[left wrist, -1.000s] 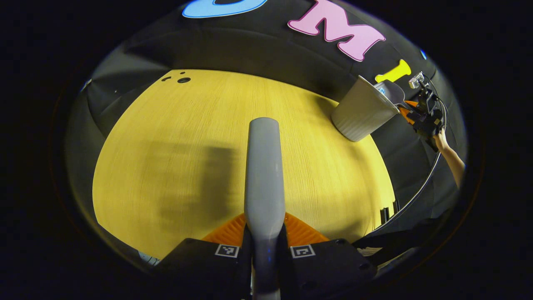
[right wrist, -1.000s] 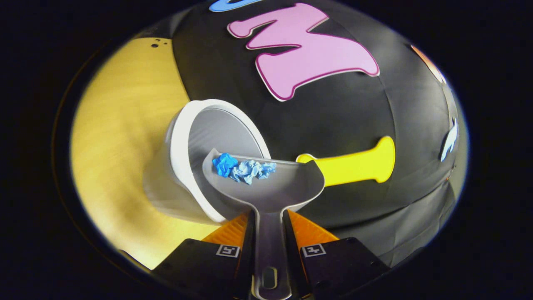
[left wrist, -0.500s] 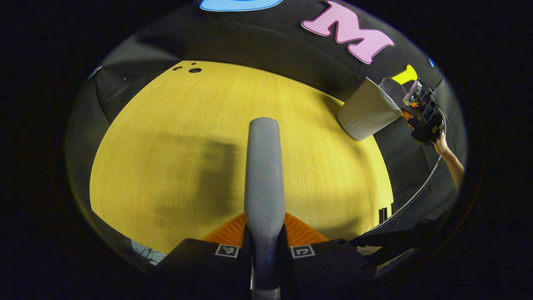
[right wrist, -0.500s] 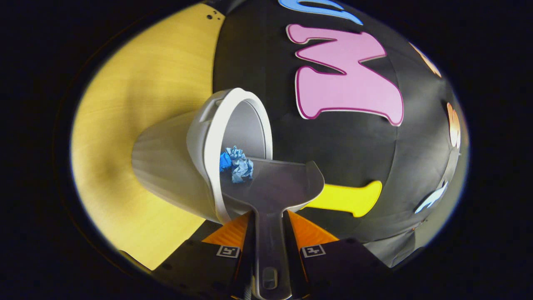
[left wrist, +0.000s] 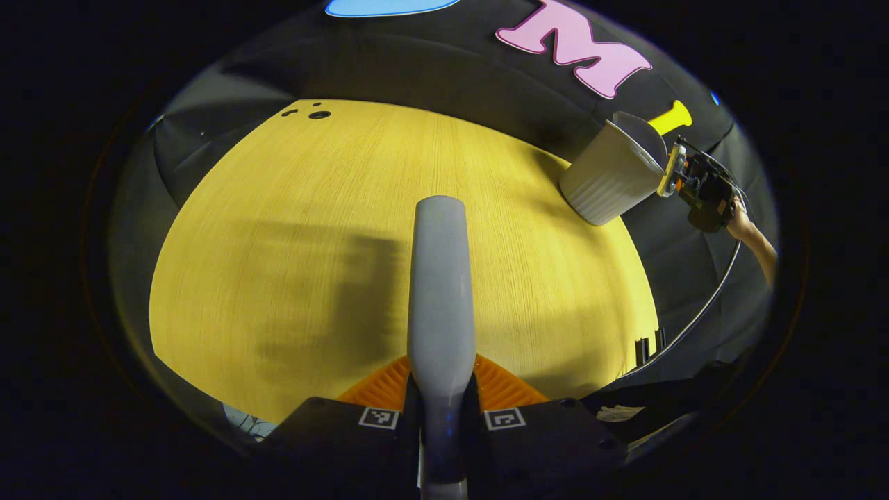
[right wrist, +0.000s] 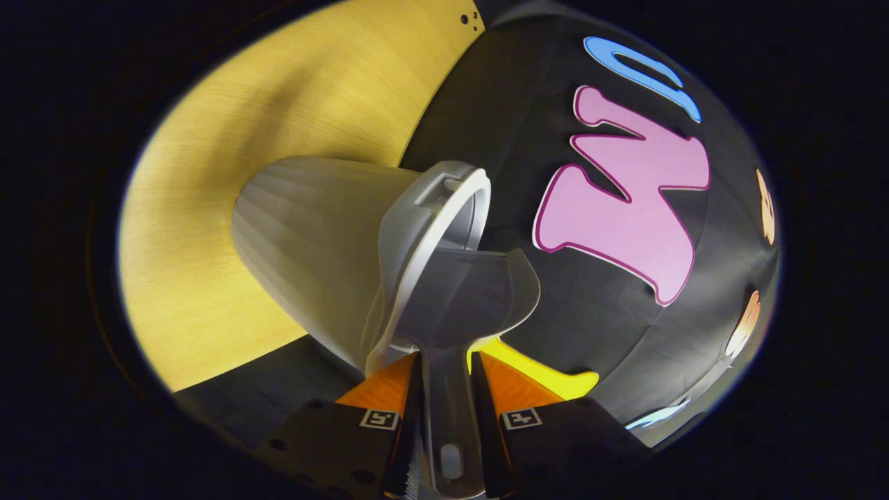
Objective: Pick up the small broom and dustpan from the desktop, sweep the trash into the dustpan with the broom, and then empty the trash into the garbage bin.
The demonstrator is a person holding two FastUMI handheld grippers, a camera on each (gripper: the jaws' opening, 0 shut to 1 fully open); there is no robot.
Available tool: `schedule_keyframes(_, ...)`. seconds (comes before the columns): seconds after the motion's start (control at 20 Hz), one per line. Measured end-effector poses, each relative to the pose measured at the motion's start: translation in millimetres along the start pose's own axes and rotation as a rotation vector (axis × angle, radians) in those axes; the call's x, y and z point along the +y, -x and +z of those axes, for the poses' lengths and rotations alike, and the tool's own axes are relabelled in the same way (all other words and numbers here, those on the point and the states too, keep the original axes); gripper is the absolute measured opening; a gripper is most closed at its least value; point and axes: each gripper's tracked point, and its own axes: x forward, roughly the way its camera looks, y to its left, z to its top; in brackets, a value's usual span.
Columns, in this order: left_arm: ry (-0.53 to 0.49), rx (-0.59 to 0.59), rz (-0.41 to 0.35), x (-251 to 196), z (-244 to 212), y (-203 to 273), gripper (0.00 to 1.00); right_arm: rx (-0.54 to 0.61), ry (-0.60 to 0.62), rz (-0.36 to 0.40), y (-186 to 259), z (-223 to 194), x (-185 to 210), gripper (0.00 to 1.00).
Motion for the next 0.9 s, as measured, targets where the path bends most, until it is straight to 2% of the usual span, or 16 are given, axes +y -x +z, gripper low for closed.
schedule_keyframes(0.3,-0.011,0.003,0.014,0.8,0.2,-1.3,0.30,0.008,-0.165,0.000,0.2,-4.0,-5.7,0.39)
schedule_keyframes(0.35,-0.008,0.003,0.016,1.0,0.2,-1.3,0.34,0.015,-0.206,-0.004,1.0,-5.3,-8.1,0.39)
schedule_keyframes(0.4,-0.007,0.004,0.017,1.0,1.6,-1.2,0.30,0.023,-0.252,-0.009,0.5,-7.8,-12.5,0.39)
schedule_keyframes(0.45,-0.007,0.003,0.020,0.5,2.2,-0.7,0.34,0.035,-0.299,-0.017,1.6,-10.9,-17.8,0.39)
schedule_keyframes(0.5,-0.009,0.003,0.023,0.3,3.9,-0.8,0.30,0.044,-0.350,-0.031,2.1,-14.8,-25.9,0.39)
schedule_keyframes(0.65,-0.018,0.000,0.028,-3.1,8.1,-2.3,0.30,0.060,-0.508,-0.084,10.4,-28.2,-56.7,0.39)
schedule_keyframes(0.7,-0.022,0.000,0.027,-4.8,9.9,-3.2,0.30,0.061,-0.561,-0.092,12.5,-30.7,-64.4,0.33)
schedule_keyframes(0.75,-0.025,-0.001,0.025,-7.6,9.8,-4.1,0.34,0.056,-0.617,-0.097,22.0,-31.4,-72.2,0.38)
schedule_keyframes(0.85,-0.027,0.000,0.016,-12.8,10.8,-6.9,0.30,0.042,-0.664,-0.126,32.3,-30.4,-87.4,0.32)
schedule_keyframes(0.9,-0.026,0.003,0.009,-15.7,11.1,-7.8,0.30,0.023,-0.669,-0.153,39.2,-29.0,-98.6,0.42)
